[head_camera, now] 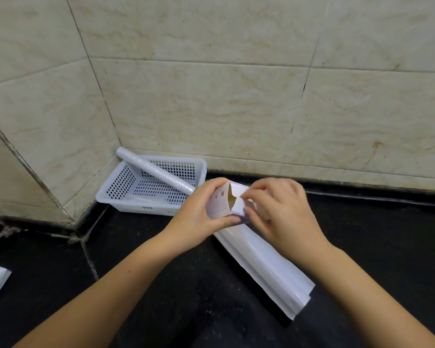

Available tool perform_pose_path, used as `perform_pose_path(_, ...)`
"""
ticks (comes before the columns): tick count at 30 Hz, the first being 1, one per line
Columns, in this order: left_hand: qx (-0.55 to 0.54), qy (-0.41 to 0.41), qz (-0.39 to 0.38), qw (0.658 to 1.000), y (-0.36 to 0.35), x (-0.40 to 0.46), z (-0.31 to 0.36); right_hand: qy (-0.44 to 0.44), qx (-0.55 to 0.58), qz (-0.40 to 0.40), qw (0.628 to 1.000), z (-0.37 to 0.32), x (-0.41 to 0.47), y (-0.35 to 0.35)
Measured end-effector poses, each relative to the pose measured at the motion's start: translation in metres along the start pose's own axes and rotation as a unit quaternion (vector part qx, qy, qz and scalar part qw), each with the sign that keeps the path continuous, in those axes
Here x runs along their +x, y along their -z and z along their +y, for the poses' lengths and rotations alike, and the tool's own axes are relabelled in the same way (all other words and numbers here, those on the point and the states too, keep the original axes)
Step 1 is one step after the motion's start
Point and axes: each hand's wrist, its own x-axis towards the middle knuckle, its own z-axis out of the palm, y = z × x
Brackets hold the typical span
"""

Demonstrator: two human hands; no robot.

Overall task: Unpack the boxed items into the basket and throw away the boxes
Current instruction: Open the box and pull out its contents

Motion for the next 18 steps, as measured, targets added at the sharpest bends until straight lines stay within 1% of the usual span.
perform_pose_path(2, 0.027, -0.005, 0.013, 1.000, -0.001, 0.002, -0.002, -0.007, 0.017, -0.010, 1.000, -0.004, -0.006, 0.001)
perform_pose_path(5, 0.019, 0.004, 0.046, 0.999, -0.002, 0.003, -0.004, -0.015, 0.049, -0.006, 0.999, -0.002, -0.009, 0.008)
perform_pose_path(8, 0.026, 0.004, 0.073, 0.997, -0.004, 0.004, -0.006, 0.006, 0.096, -0.070, 0.993, -0.005, -0.013, 0.011)
perform_pose_path(10, 0.048, -0.005, 0.060, 0.997, -0.007, 0.003, -0.004, -0.031, 0.150, -0.115, 0.981, -0.006, -0.013, 0.013)
perform_pose_path(11, 0.057, -0.011, 0.051, 0.997, -0.009, 0.003, -0.003, -0.050, 0.167, -0.115, 0.978, -0.005, -0.011, 0.012)
perform_pose_path(13, 0.072, -0.025, 0.036, 0.996, -0.012, 0.002, -0.001, -0.059, 0.166, -0.101, 0.979, -0.001, -0.006, 0.010)
perform_pose_path(18, 0.050, -0.026, 0.033, 0.998, -0.010, 0.004, 0.004, -0.027, 0.128, -0.065, 0.989, 0.008, 0.000, 0.007)
